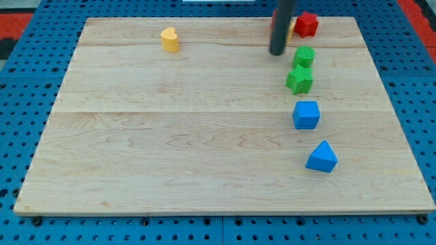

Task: Push the yellow heart beside the yellow hexagon

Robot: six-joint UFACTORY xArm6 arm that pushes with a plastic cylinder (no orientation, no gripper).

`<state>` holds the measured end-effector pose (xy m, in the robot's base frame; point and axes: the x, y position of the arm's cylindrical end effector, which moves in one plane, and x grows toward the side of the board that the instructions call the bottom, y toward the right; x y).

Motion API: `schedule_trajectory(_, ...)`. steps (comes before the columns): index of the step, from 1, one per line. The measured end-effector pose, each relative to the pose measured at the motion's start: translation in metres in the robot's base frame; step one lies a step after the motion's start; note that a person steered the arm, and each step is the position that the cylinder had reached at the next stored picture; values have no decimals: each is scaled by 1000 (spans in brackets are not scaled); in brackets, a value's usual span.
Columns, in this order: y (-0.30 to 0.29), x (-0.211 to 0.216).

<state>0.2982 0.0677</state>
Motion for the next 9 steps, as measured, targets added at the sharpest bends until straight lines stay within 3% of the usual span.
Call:
schedule_trajectory(2,-175,12)
schedule_trajectory(3,-216,-20)
schedule_trajectory(5,-61,-55)
schedule_trajectory(6,-38,-61)
schedule_trajectory(7,-90,-70)
schedule_trajectory(8,-74,-103)
schedule_trajectory(9,-40,-94)
